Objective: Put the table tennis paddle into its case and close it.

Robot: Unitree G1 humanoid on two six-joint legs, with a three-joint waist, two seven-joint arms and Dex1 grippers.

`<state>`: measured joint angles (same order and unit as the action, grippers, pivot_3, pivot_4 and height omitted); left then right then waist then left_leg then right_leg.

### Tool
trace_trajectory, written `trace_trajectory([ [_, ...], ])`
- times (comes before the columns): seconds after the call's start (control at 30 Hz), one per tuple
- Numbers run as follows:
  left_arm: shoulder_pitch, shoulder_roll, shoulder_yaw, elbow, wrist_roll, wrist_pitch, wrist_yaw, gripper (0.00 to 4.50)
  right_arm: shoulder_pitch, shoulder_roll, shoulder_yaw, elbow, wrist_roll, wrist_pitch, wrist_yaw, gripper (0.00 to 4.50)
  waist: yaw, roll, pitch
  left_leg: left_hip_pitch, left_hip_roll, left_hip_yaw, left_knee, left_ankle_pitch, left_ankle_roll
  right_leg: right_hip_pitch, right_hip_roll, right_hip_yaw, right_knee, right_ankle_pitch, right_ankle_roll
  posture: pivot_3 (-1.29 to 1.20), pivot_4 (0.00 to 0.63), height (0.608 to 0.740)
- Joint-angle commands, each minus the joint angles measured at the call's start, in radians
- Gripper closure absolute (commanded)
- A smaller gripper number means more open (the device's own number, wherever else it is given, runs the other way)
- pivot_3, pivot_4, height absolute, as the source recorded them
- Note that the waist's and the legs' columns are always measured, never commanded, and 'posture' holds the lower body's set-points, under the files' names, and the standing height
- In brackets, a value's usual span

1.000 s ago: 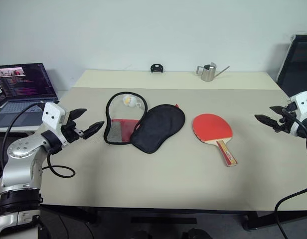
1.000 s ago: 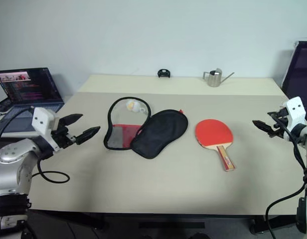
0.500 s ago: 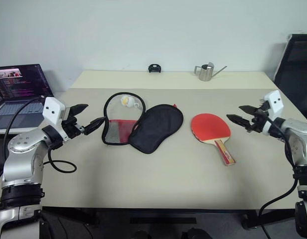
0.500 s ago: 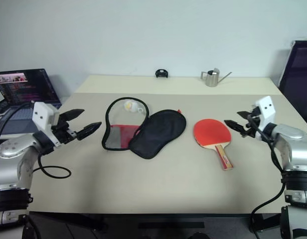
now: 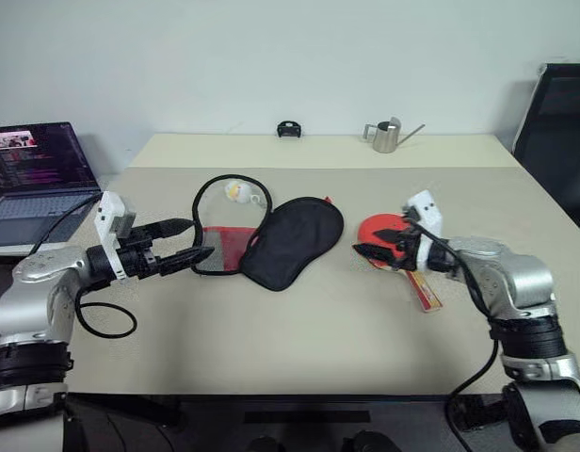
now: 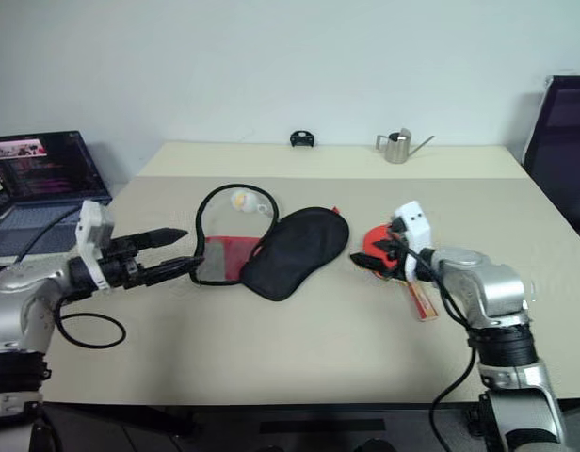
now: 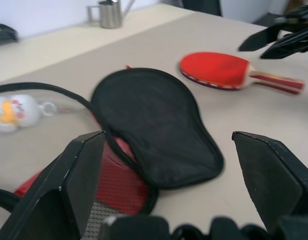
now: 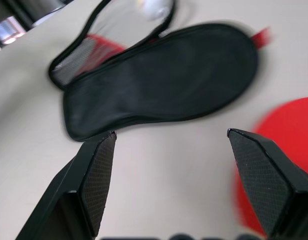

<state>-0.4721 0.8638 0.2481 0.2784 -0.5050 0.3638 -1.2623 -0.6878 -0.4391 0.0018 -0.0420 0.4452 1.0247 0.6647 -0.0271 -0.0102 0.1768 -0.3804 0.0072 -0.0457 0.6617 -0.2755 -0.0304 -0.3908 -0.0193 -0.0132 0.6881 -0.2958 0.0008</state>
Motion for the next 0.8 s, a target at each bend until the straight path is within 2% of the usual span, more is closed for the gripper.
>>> trace_trajectory([
  [0.03, -0.026, 0.042, 0.018, 0.012, -0.009, -0.002, -0.039, 0.07, -0.042, 0.060, 0.036, -0.009, 0.006, 0.048, -0.051, 0.63, -0.001, 0.000, 0.000, 0.000, 0.000, 0.000, 0.000, 0.000, 0.000, 0.000, 0.000, 0.000, 0.000, 0.000, 0.000, 0.00, 0.150, 0.740],
  [0.23, -0.029, 0.046, 0.027, 0.022, -0.012, -0.007, -0.048, 0.07, -0.105, 0.185, 0.122, 0.152, -0.096, -0.021, -0.153, 0.63, -0.004, 0.000, 0.000, -0.001, 0.000, 0.000, 0.000, 0.000, 0.000, -0.002, 0.000, 0.000, 0.001, 0.000, 0.000, 0.00, 0.150, 0.740],
  [0.33, -0.020, 0.048, 0.032, 0.022, -0.012, -0.009, -0.048, 0.07, -0.149, 0.240, 0.100, 0.286, -0.144, -0.053, -0.236, 0.63, -0.004, -0.001, 0.000, -0.003, 0.000, 0.001, 0.000, 0.000, 0.000, -0.004, 0.000, 0.001, 0.002, 0.000, 0.000, 0.00, 0.150, 0.740],
  [0.47, -0.009, 0.050, 0.036, 0.015, -0.014, -0.003, -0.044, 0.07, -0.189, 0.275, 0.079, 0.393, -0.167, -0.075, -0.273, 0.63, -0.005, -0.001, 0.000, -0.004, 0.000, 0.002, 0.000, 0.000, 0.000, -0.007, 0.000, 0.002, 0.004, 0.000, 0.000, 0.00, 0.150, 0.740],
  [0.8, 0.006, 0.048, 0.029, 0.015, -0.001, -0.018, -0.037, 0.07, -0.232, 0.364, 0.055, 0.431, -0.135, -0.041, -0.267, 0.63, -0.007, -0.002, -0.001, -0.007, 0.001, 0.006, 0.000, 0.000, 0.000, -0.014, 0.000, 0.005, 0.009, 0.000, 0.000, 0.00, 0.150, 0.740],
])
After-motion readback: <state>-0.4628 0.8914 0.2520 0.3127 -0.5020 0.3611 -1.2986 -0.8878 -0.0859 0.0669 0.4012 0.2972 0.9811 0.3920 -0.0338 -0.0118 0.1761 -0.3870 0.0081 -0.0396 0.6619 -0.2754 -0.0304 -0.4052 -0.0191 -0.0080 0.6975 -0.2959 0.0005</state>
